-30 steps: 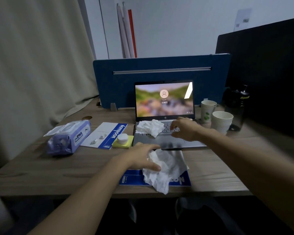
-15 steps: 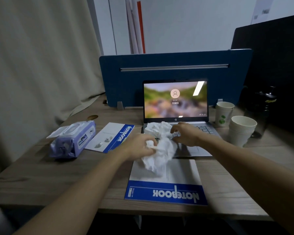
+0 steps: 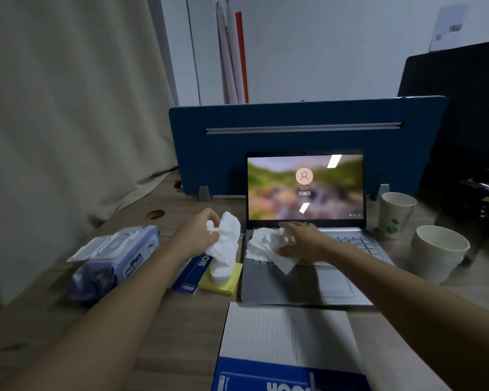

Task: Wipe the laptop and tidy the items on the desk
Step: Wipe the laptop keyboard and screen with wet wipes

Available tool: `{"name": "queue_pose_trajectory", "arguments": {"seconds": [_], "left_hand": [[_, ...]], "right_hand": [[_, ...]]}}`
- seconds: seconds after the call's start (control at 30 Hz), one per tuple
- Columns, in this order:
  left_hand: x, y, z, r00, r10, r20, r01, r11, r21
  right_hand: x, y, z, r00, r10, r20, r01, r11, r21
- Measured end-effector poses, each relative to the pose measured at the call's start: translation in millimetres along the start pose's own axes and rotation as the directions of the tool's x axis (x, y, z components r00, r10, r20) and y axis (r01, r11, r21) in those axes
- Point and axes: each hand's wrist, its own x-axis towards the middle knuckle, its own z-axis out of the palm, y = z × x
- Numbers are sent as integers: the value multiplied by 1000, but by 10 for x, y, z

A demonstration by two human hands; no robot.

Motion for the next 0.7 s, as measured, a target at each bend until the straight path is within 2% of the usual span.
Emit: {"name": "queue_pose_trajectory", "arguments": {"seconds": [0.17, 0.27, 0.43, 0.5, 0.57, 0.7], "left_hand": [[89, -74, 62, 995, 100, 24, -99, 994, -38], [132, -135, 111, 996, 77, 44, -74, 994, -79], [155, -190, 191, 999, 29, 40, -23, 988, -152], [151, -185, 217, 999, -1, 34, 9, 972, -234], [139, -150, 225, 999, -24, 24, 30, 953, -302], [80, -37, 179, 999, -29, -22, 20, 944, -328]], "right_hand": [[197, -15, 42, 997, 31, 66, -31, 1000, -2], [271, -37, 96, 999, -4, 51, 9, 994, -107], [234, -58, 107, 995, -23, -96, 33, 995, 97], [213, -82, 68, 990, -12, -138, 35, 986, 164], [185, -114, -6, 989, -20, -144, 53, 972, 231], [77, -179, -169, 987, -88, -136, 128, 938, 321]]}}
